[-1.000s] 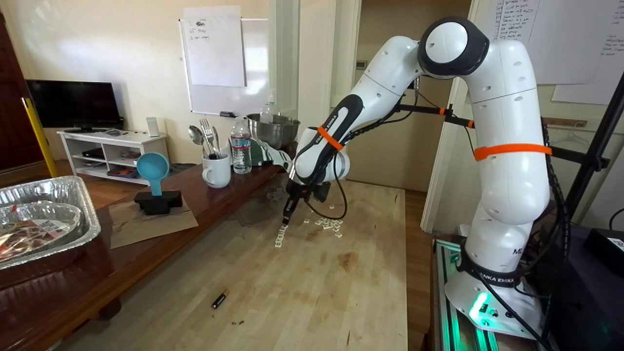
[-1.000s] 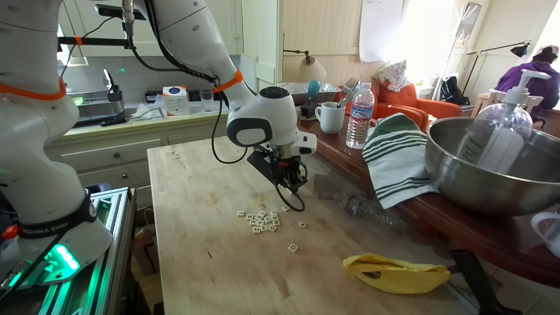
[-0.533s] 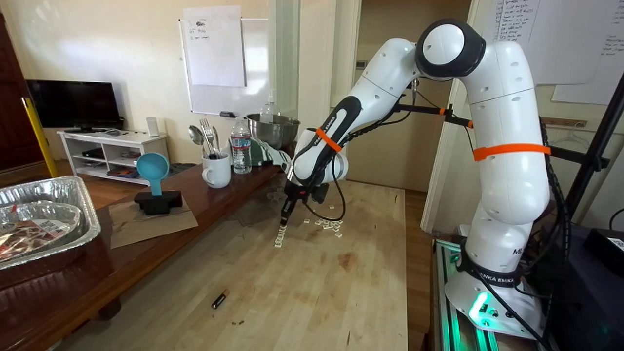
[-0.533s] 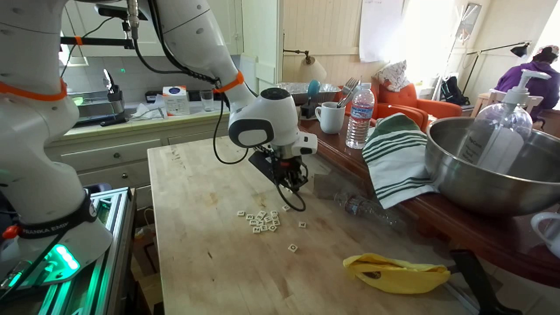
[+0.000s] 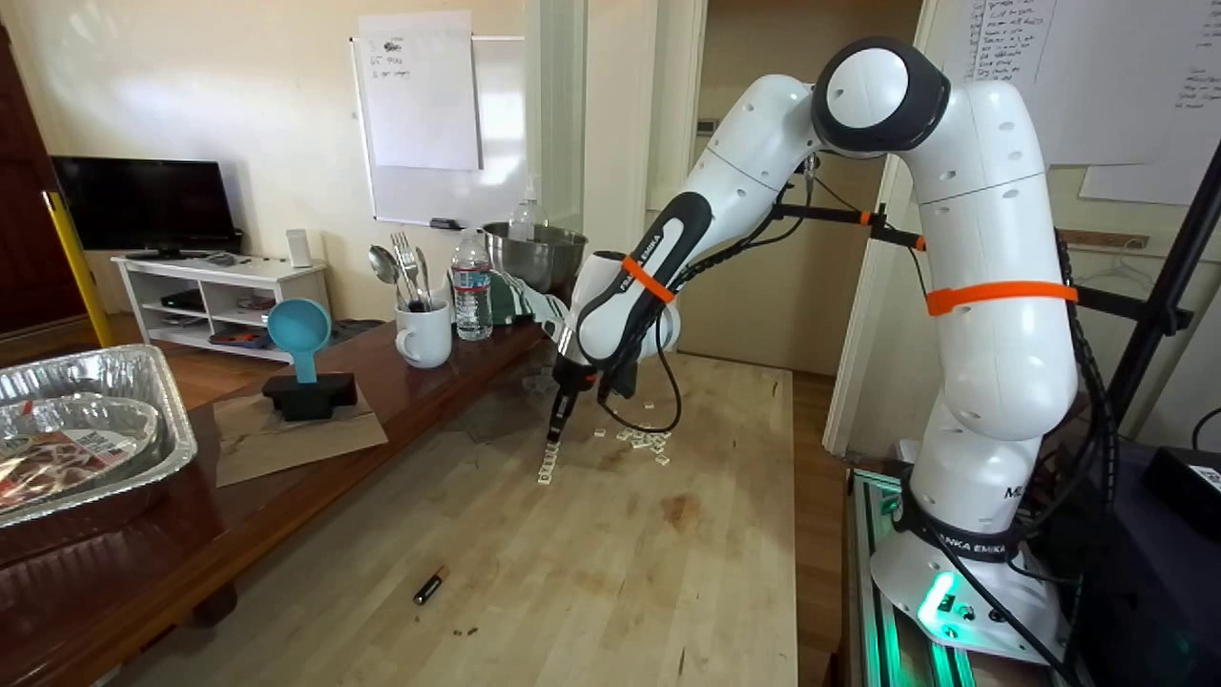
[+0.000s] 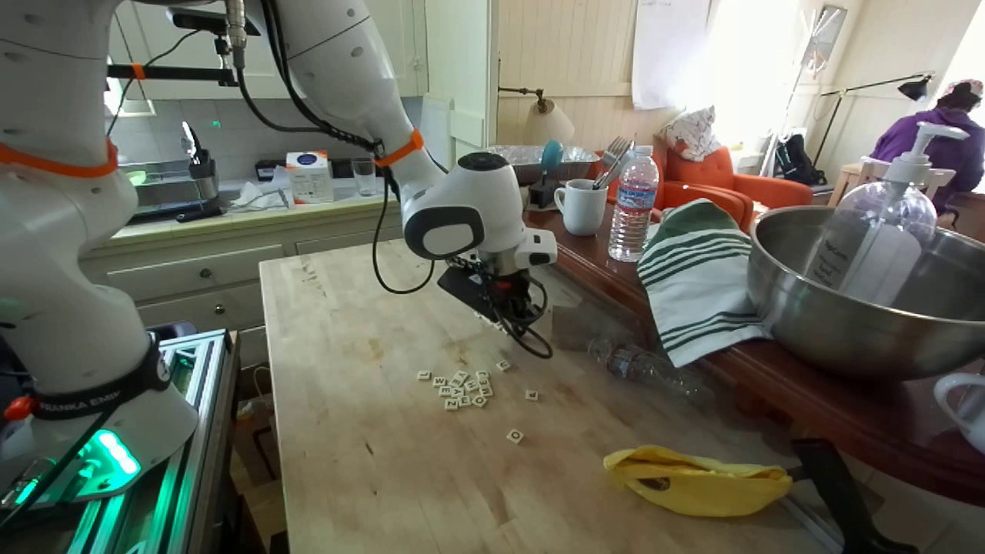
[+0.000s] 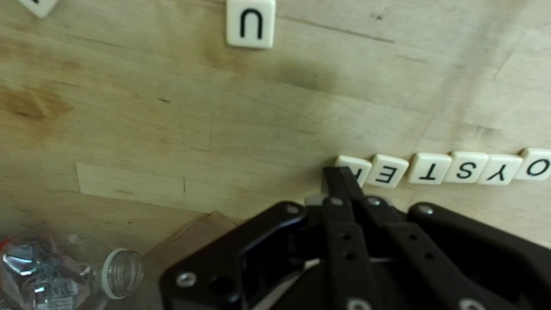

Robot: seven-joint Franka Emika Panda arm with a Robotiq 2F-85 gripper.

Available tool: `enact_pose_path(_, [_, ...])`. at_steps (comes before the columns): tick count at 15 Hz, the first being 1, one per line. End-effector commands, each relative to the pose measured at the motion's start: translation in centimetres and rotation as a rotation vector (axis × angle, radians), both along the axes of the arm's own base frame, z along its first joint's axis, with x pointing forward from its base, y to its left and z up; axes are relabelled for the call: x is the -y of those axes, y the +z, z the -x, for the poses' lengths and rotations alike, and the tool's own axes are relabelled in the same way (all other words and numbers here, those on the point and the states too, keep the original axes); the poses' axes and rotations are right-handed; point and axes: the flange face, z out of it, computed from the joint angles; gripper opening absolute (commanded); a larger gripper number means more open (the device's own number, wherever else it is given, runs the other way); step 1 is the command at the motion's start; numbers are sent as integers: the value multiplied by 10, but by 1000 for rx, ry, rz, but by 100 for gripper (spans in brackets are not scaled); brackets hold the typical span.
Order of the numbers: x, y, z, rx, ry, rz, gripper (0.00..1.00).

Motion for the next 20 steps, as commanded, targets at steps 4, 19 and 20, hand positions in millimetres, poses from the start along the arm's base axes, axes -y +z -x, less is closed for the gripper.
enact_pose_path(4, [-8,-10,2,-10,55,30,0])
enact_pose_path(19, [-14,6,7,12,75,37,0])
enact_pose_path(20, [-16,9,8,19,78,40,0])
